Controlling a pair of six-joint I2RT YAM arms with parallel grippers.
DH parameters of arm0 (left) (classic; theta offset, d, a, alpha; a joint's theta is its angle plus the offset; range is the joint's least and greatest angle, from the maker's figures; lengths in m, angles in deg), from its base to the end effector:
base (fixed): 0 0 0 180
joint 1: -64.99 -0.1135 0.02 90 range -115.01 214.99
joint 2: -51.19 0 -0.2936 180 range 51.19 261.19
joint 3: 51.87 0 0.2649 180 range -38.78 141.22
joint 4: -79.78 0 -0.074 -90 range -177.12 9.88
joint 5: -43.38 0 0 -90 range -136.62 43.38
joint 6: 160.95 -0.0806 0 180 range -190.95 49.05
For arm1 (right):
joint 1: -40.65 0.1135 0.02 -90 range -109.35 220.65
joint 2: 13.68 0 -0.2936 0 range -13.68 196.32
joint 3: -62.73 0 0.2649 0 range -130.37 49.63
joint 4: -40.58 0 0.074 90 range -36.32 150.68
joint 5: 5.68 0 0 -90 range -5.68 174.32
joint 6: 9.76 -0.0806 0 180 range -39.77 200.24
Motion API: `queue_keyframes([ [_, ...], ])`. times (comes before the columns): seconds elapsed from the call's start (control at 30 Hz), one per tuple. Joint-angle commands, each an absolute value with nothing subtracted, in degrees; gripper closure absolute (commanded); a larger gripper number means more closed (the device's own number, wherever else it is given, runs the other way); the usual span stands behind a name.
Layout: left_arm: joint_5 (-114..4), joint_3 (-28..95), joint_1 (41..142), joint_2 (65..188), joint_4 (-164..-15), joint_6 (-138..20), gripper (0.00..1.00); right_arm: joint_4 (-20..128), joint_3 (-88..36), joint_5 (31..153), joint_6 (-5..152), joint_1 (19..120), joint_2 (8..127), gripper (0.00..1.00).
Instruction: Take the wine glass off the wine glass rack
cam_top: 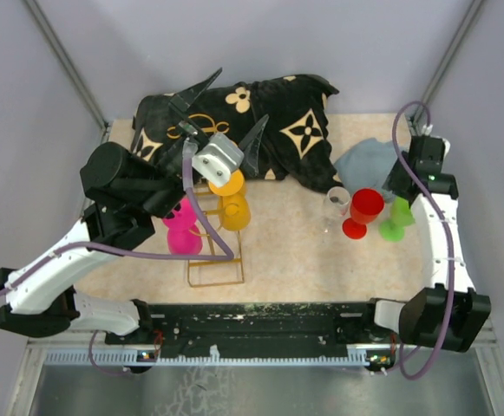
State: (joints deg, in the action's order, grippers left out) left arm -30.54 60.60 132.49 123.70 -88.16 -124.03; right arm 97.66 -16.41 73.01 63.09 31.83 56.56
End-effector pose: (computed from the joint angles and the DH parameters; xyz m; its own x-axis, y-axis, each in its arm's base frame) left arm 0.1234 -0.2397 0.6345 0.7424 0.2151 -0.6345 0.3338 0.7024 0.6287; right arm 0.2787 -0.0592 0.3167 -0.6212 0.3890 -0.6802 0.4843 0.8730 0.0570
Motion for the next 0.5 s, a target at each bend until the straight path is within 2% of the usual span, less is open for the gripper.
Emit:
queue_keyframes([
  [0.0, -29.38, 61.27, 131.57, 122.79, -89.07, -122.55, 0.0, 100.33, -27.69, 72.21, 63.51, 31.24, 52.68, 0.46],
  [0.17, -26.92, 62.63, 126.72, 123.07, -89.23, -119.86, 0.01, 104.44, -38.8, 70.39, 63.88, 31.25, 52.52, 0.42],
  [0.3, -29.87, 65.21, 106.27, 121.95, -78.56, -102.75, 0.0, 107.07, -46.53, 70.82, 64.32, 31.25, 53.03, 0.42],
  [0.4, -35.14, 62.76, 93.08, 118.93, -69.22, -90.96, 0.01, 108.12, -48.87, 72.34, 64.02, 31.25, 53.26, 0.41],
  [0.47, -38.35, 60.92, 87.08, 117.26, -64.7, -85.29, 0.01, 108.36, -48.68, 73.77, 63.33, 31.22, 53.23, 0.36],
])
